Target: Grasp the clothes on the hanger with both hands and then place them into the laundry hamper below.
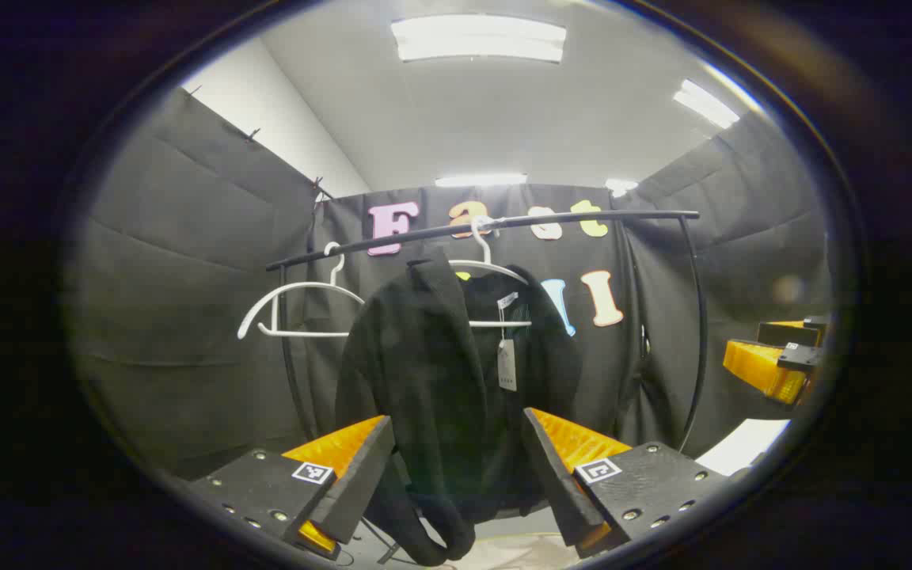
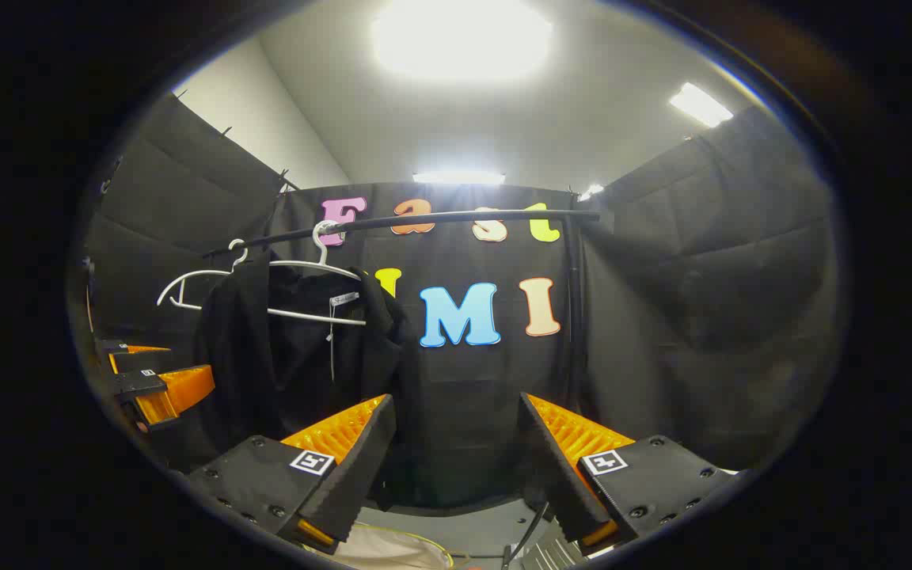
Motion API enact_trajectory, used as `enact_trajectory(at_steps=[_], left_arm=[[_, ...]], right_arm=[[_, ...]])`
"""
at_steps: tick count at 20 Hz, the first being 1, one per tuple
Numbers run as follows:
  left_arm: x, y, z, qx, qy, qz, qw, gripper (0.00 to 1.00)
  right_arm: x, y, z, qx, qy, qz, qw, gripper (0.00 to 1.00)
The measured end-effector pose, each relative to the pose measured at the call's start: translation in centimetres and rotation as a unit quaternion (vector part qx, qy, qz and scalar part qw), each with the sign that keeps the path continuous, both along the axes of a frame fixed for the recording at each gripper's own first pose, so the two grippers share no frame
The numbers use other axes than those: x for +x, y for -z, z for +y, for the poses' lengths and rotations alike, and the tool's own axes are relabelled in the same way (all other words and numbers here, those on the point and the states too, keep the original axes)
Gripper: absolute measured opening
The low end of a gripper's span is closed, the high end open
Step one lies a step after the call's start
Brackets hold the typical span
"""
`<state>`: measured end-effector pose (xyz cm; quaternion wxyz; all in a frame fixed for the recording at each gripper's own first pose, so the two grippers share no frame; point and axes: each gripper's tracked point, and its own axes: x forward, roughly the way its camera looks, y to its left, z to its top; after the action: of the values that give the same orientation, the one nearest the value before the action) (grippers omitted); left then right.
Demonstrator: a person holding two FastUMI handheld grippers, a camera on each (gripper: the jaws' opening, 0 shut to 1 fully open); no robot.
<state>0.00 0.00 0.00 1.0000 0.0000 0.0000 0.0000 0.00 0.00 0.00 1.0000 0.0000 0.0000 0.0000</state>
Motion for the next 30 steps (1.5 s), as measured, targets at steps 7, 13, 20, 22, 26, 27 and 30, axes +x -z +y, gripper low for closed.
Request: enact_trajectory(at_steps=[7,13,20,22,26,27,30], left_arm=[[0.4,0.2,-0.5,-0.006,-0.002,0.004,1.000,0.94],[1.0,-0.1,-0.7,0.000,-0.005,-0.001,1.000,0.94],[1.2,-0.2,-0.5,0.002,-0.006,0.000,1.000,0.94],[1.4,0.0,-0.2,0.000,-0.006,0.002,1.000,0.94],[1.9,-0.3,1.2,0.002,-0.009,-0.002,1.000,0.94],[2.0,-0.5,1.3,0.001,-0.008,-0.003,1.000,0.94],[2.5,-1.5,2.0,-0.003,-0.006,-0.014,1.000,0.95]], right_arm=[[0.5,0.3,-0.2,0.002,-0.002,0.003,1.000,0.96],[0.8,0.3,-0.2,0.001,0.000,-0.001,1.000,0.98],[1.3,0.3,-0.1,0.003,0.001,0.001,1.000,0.96],[1.3,0.2,0.0,0.000,-0.001,-0.001,1.000,0.96],[1.9,0.1,0.9,-0.001,-0.002,-0.001,1.000,0.98],[2.0,0.1,1.1,0.002,-0.003,-0.002,1.000,0.98],[2.7,0.3,2.2,0.001,-0.011,-0.005,1.000,0.98]])
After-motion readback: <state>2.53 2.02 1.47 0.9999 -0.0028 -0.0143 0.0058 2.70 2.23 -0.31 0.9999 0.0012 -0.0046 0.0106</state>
